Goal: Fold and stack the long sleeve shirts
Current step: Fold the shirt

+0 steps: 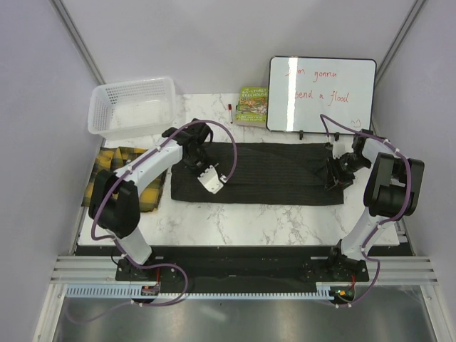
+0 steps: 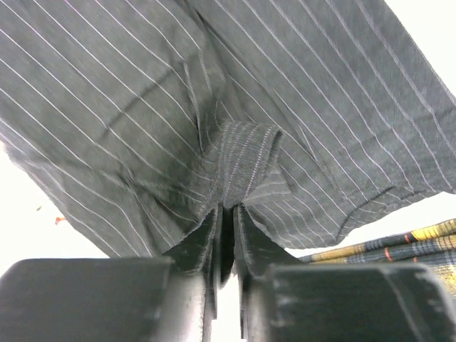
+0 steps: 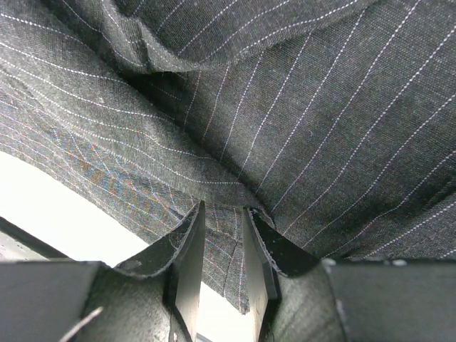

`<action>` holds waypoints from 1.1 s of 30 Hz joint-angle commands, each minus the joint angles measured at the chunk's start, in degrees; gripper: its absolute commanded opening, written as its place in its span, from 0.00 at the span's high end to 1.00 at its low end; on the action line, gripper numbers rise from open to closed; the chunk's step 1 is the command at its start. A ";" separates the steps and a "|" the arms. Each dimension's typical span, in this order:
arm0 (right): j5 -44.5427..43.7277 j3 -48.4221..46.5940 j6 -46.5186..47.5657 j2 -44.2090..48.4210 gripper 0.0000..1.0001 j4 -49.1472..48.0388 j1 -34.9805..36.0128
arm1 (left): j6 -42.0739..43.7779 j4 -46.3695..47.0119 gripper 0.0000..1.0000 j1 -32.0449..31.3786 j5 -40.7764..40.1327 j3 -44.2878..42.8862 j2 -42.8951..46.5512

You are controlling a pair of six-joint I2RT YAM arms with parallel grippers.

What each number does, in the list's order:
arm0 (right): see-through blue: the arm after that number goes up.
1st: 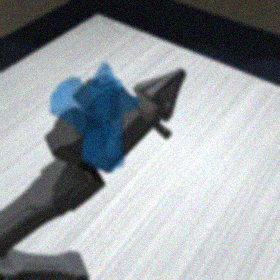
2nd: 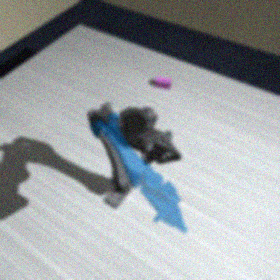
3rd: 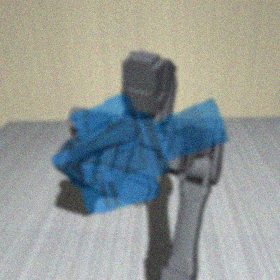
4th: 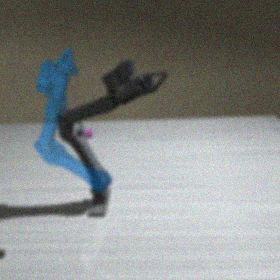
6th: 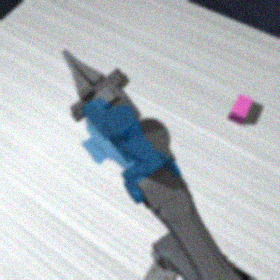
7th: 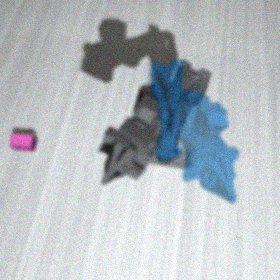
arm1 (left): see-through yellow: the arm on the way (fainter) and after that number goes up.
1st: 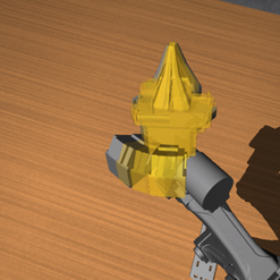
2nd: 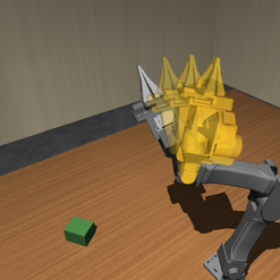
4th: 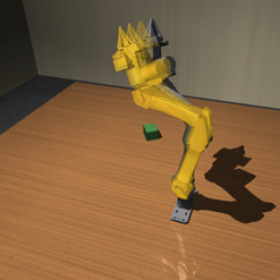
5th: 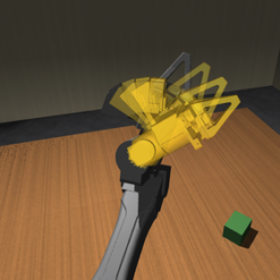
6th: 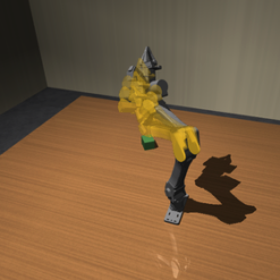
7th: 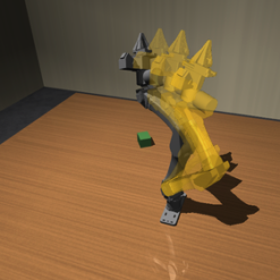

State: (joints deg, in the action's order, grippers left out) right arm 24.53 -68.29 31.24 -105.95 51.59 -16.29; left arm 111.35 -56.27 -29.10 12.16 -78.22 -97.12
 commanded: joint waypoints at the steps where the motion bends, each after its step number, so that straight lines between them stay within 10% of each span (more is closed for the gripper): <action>1: 1.21 -1.49 0.13 1.45 0.66 0.69 -0.05 | 3.09 3.80 0.73 2.29 1.64 1.93 -0.61; 9: 11.41 -5.53 6.29 12.07 0.61 11.16 -0.14 | -13.57 3.71 0.58 6.25 7.60 -1.85 -2.80; 22: 7.03 -3.52 -5.49 13.23 0.61 -3.77 6.97 | -32.15 13.90 0.58 5.64 5.86 5.25 -10.98; 33: -1.59 -0.79 -7.69 9.35 0.62 -10.37 11.72 | -44.89 15.14 0.65 -10.85 2.78 17.48 -5.63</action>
State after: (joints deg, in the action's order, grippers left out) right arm 26.63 -70.19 24.80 -96.40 44.05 -4.49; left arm 75.70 -38.13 -31.14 12.56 -65.39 -103.31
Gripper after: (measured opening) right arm 0.381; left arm 0.362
